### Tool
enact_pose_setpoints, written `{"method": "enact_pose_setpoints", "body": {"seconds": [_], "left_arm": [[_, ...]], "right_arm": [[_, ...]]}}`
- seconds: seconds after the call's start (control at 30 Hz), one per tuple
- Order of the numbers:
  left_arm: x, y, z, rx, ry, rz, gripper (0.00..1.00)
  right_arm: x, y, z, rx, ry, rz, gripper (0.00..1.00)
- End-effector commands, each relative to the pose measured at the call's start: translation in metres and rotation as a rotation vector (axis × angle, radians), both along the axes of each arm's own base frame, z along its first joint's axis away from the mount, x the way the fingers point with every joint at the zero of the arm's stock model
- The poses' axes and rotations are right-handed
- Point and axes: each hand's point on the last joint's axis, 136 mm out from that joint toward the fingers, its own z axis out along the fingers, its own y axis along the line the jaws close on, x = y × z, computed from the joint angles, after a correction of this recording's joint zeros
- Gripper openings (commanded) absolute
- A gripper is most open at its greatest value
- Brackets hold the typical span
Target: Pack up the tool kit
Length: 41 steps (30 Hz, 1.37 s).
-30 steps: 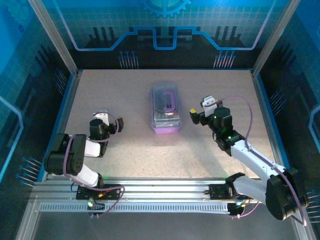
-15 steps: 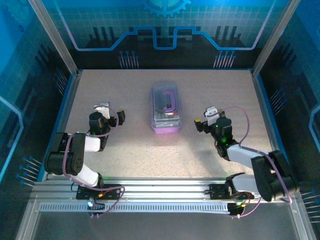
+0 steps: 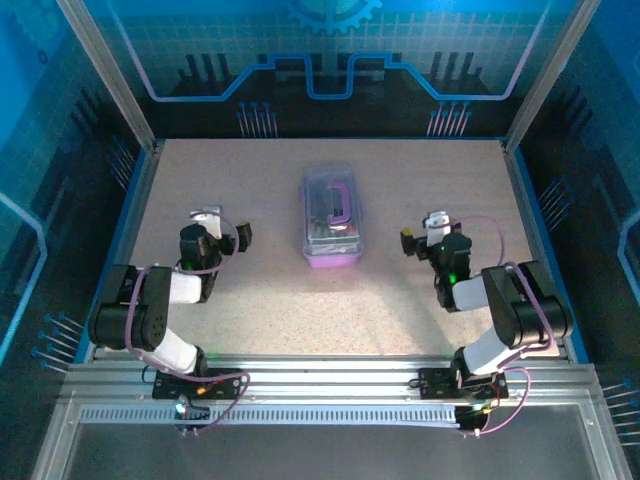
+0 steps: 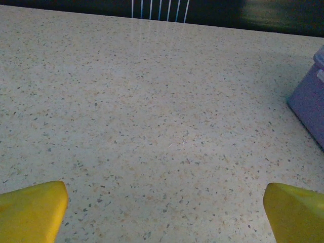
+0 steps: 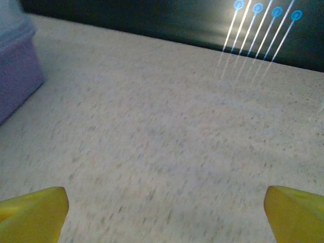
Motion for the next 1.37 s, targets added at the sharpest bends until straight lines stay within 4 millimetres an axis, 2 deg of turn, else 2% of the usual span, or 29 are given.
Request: {"method": "enact_pose_setpoints", "body": {"seconds": [0.0,1.33], "left_arm": [[0.0049,-0.0009,0.0066,0.023,-0.020,-0.007,0.99],[0.0048,-0.0022,0.0063,0.041,-0.021,0.001,0.99]], "right_arm": [[0.0043,-0.0105,0.0006,0.070,0.040,-0.031,1.00],[0.0047,-0.0077,0.0004,0.043,0.039,-0.036,1.00]]}}
